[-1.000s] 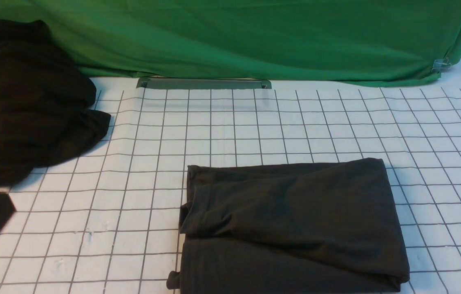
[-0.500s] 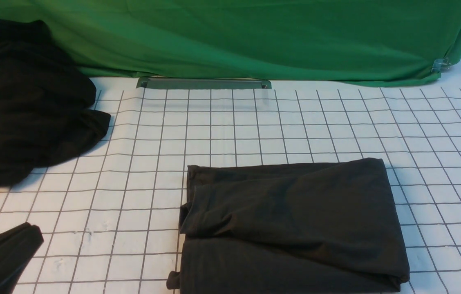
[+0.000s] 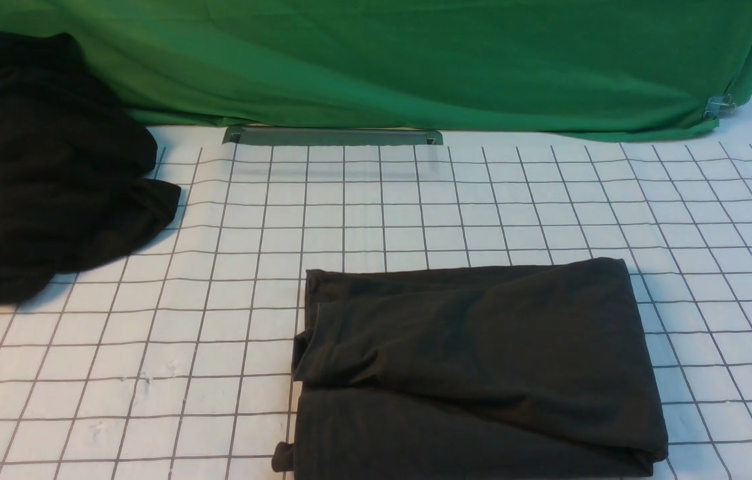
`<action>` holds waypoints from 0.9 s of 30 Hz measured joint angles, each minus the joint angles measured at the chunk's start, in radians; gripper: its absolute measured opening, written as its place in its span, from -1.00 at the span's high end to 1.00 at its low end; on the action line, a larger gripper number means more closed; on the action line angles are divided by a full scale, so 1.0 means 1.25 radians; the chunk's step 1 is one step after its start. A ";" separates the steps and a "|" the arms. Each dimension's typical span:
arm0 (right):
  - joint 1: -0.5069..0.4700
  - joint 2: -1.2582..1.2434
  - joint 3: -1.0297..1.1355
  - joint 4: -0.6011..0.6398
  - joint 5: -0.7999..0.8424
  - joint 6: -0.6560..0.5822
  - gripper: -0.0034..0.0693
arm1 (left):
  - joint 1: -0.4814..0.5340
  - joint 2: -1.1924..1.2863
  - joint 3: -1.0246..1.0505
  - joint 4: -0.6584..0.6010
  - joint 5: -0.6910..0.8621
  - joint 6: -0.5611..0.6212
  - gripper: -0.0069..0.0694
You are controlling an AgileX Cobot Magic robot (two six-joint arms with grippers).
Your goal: Fold a long-sleeved shirt over a white checkered tablecloth.
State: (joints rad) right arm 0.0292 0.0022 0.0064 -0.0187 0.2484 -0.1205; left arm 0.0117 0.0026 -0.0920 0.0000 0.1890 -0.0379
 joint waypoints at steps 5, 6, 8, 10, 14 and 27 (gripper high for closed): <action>0.000 0.000 0.000 0.000 -0.001 0.000 0.24 | 0.028 0.000 0.041 -0.027 -0.069 0.022 0.79; 0.000 0.000 0.000 0.000 -0.001 0.000 0.24 | 0.028 0.000 0.057 -0.027 -0.075 0.022 0.79; 0.000 0.000 0.000 0.000 -0.001 0.000 0.24 | 0.028 0.000 0.074 -0.028 -0.074 0.020 0.79; 0.000 0.000 0.000 0.000 -0.001 0.000 0.24 | 0.028 0.000 0.076 -0.028 -0.061 0.008 0.79; 0.000 0.000 0.000 0.000 -0.001 0.000 0.24 | 0.029 0.000 0.080 -0.027 0.022 -0.006 0.79; 0.000 0.000 0.000 0.000 -0.001 0.000 0.24 | 0.089 0.000 0.080 -0.008 0.030 -0.009 0.79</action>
State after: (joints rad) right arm 0.0292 0.0022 0.0064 -0.0187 0.2473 -0.1205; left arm 0.1234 0.0026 0.0077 -0.0101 0.2268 -0.0489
